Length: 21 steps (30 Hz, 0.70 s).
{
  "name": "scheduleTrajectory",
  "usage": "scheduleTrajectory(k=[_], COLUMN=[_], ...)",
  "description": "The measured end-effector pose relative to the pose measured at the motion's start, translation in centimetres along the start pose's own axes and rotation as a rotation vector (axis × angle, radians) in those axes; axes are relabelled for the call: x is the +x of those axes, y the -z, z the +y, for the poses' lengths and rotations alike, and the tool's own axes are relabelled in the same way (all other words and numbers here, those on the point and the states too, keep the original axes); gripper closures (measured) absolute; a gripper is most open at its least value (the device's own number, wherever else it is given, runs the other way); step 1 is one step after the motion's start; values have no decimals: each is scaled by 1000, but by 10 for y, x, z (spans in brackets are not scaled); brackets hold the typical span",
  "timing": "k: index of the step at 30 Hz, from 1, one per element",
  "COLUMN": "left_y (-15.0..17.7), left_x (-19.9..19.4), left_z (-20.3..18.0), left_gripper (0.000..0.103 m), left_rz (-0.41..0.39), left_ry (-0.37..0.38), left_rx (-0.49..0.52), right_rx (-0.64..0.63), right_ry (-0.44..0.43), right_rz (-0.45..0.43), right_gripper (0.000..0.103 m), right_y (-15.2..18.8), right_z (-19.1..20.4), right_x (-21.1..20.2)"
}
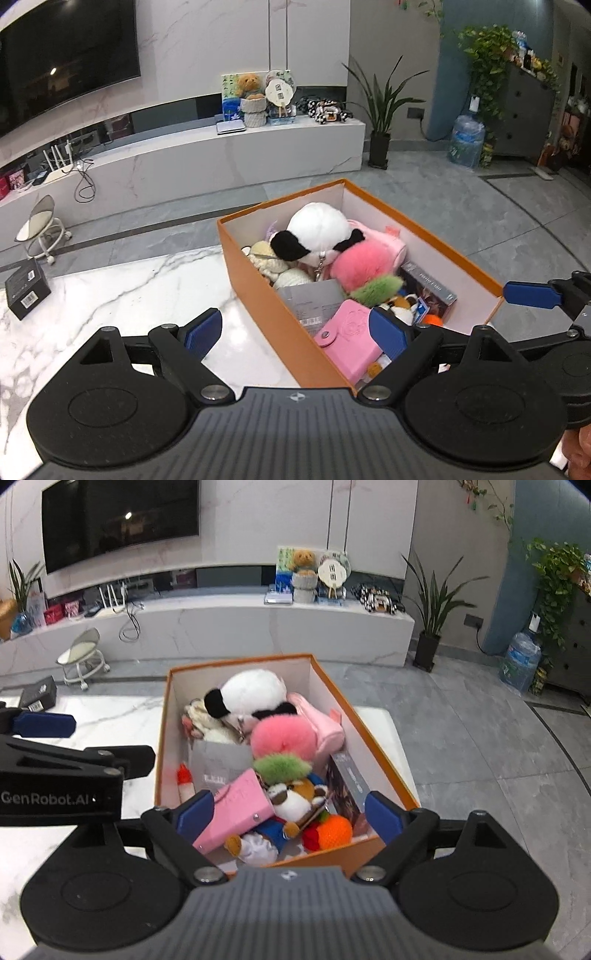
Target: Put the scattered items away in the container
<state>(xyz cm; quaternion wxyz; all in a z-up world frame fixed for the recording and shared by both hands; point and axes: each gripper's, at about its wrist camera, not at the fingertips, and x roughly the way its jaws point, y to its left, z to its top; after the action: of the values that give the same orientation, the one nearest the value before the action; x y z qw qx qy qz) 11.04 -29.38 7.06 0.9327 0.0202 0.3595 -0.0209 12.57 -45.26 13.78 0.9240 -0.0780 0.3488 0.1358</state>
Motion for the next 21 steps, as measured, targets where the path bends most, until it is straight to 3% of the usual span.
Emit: scheduleTrajectory(k=[21], left_y=[2], left_x=[-3], left_z=[-10], left_gripper=[1], left_rz=[9], left_ry=[5], left_rx=[-13], right_rx=[-29], right_ry=[-1], right_rz=[22], right_gripper=[13], right_y=[1], right_z=[6], right_x=[5])
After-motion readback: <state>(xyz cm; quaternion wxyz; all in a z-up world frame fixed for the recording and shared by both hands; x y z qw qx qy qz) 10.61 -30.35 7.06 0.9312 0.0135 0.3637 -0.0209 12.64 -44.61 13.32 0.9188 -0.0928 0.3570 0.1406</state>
